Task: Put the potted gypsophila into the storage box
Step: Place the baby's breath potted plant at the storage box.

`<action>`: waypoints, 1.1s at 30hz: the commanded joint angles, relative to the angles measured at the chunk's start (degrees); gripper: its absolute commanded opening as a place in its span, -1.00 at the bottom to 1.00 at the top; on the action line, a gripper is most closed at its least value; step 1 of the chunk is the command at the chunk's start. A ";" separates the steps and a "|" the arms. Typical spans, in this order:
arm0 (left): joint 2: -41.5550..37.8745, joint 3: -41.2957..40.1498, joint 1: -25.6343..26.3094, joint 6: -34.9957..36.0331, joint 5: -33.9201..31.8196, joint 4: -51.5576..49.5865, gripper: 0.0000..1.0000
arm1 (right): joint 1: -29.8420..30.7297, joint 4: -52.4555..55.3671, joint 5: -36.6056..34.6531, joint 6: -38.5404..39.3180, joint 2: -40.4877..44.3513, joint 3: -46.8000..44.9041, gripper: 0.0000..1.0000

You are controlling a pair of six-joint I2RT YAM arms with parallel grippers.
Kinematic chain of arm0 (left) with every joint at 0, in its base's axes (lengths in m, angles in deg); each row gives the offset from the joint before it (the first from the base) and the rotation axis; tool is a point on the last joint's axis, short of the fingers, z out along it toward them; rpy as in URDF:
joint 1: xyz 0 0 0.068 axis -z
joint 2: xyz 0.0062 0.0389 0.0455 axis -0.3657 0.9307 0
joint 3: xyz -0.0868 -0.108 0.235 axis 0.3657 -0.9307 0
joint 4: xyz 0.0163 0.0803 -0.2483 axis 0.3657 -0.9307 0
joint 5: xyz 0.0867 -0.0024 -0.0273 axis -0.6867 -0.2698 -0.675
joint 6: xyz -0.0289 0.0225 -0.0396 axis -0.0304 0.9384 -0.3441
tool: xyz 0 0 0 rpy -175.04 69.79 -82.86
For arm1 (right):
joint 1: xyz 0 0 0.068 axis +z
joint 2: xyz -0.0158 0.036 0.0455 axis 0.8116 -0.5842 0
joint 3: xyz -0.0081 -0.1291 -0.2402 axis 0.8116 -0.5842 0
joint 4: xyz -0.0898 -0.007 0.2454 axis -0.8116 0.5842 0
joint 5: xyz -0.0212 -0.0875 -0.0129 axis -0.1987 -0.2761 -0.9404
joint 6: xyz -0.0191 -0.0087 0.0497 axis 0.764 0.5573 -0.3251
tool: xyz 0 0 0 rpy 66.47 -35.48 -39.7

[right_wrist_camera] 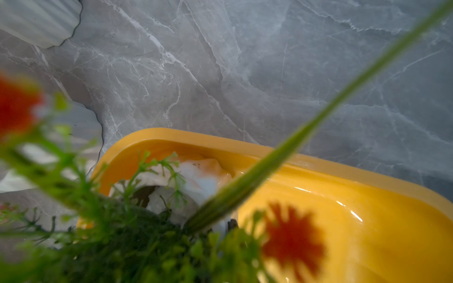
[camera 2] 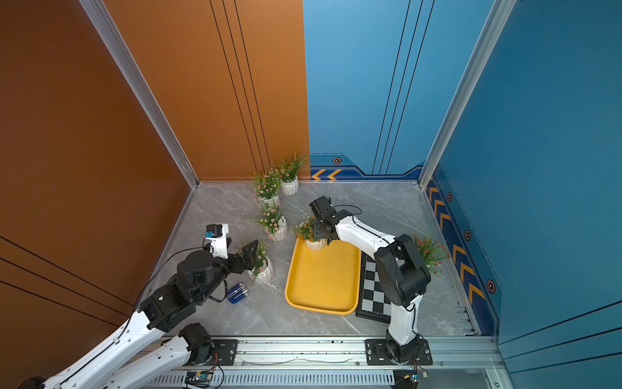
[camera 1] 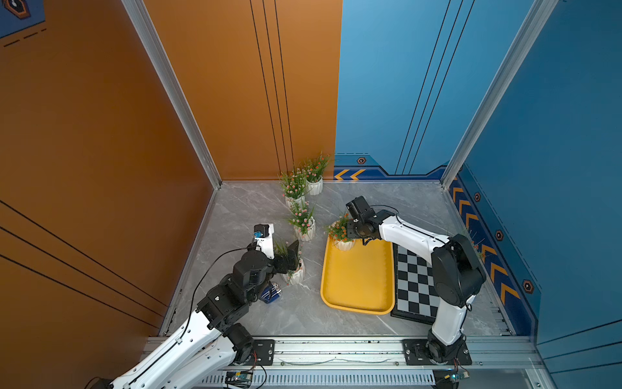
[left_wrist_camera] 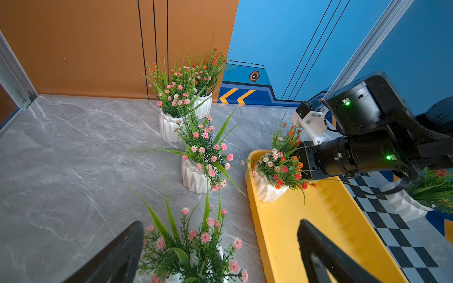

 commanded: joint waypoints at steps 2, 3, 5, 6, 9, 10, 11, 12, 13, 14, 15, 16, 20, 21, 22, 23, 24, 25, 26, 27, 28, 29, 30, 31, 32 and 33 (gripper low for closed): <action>0.07 1.95 0.20 1.24 -0.32 -0.37 0.96 | -0.61 -1.03 -1.45 -1.54 0.46 1.87 -0.60; 0.13 2.11 0.29 1.23 0.05 -0.29 0.96 | -0.66 -0.34 -2.32 -1.27 1.24 1.84 -0.55; 0.28 2.36 0.29 1.24 0.55 -0.28 0.96 | -0.92 0.65 -3.84 -0.47 3.60 1.26 -0.48; 0.29 2.57 0.30 1.19 0.80 -0.27 0.96 | -1.27 0.87 -4.47 0.00 5.40 0.68 -0.44; 0.84 3.15 0.34 1.24 1.94 0.01 0.97 | -2.28 1.73 -6.27 0.77 11.82 -1.52 -0.26; 1.11 3.52 0.34 1.31 2.56 0.06 0.96 | -2.49 2.22 -7.31 1.10 13.94 -2.24 -0.19; 1.62 3.96 0.36 1.32 3.62 -0.02 0.96 | -2.68 3.00 -8.90 1.37 16.88 -2.93 -0.12; 2.26 4.50 0.58 1.33 4.48 0.19 0.96 | -3.01 3.71 -10.43 1.71 19.77 -3.89 -0.04; 2.89 4.90 0.81 1.25 5.02 0.24 0.97 | -3.40 4.44 -11.93 1.78 22.55 -4.61 0.04; 3.76 5.47 1.18 1.24 5.61 0.52 0.96 | -4.00 5.35 -13.94 1.62 25.95 -5.77 0.15; 4.66 5.95 1.61 1.53 6.53 1.12 0.97 | -4.93 6.24 -15.30 1.57 29.21 -7.01 0.20; 5.56 6.40 2.18 1.98 7.19 1.79 0.97 | -5.95 7.13 -16.13 1.38 32.45 -8.03 0.23; 10.00 8.70 5.26 4.13 7.52 5.51 0.96 | -14.12 12.59 -17.53 -0.89 46.32 -13.21 0.32; 11.22 9.32 5.66 4.56 7.60 6.16 0.96 | -17.42 14.42 -17.71 -1.36 49.52 -14.32 0.36; 12.26 9.82 6.07 4.84 7.88 6.75 0.96 | -20.55 16.15 -17.74 -1.69 52.22 -15.17 0.38; 13.38 10.34 6.30 5.07 8.34 7.56 0.96 | -24.49 18.36 -17.84 -2.02 54.92 -16.14 0.42; 14.64 11.03 6.42 5.35 8.93 8.17 0.97 | -29.04 20.08 -17.21 -2.05 57.29 -17.24 0.43; 15.78 11.55 6.57 5.61 9.32 8.60 0.96 | -33.16 21.30 -16.30 -1.87 59.13 -18.21 0.44; 16.89 12.31 6.67 5.85 9.91 9.05 0.96 | -38.01 22.19 -14.99 -1.78 61.12 -19.29 0.46; 18.15 12.84 6.69 6.10 10.36 9.54 0.96 | -43.48 22.62 -12.93 -1.81 62.47 -20.40 0.50; 19.21 13.21 6.72 6.31 10.93 10.23 0.96 | -48.54 22.60 -10.69 -2.47 63.38 -21.35 0.54; 20.40 13.66 6.67 6.49 11.75 11.17 0.96 | -55.50 21.99 -7.09 -3.16 63.90 -22.22 0.57; 21.77 14.09 6.57 6.70 13.06 11.95 0.96 | -61.45 20.84 -2.59 -3.51 63.68 -23.22 0.57; 23.07 14.55 6.43 6.89 14.34 12.76 0.96 | -66.47 19.87 1.08 -3.66 63.01 -24.21 0.57; 24.47 15.33 6.28 7.24 16.19 13.53 0.96 | -72.02 19.13 5.54 -3.70 61.72 -25.07 0.56; 26.10 16.28 6.04 7.44 18.51 14.14 0.96 | -76.53 18.89 9.47 -3.66 59.98 -25.75 0.52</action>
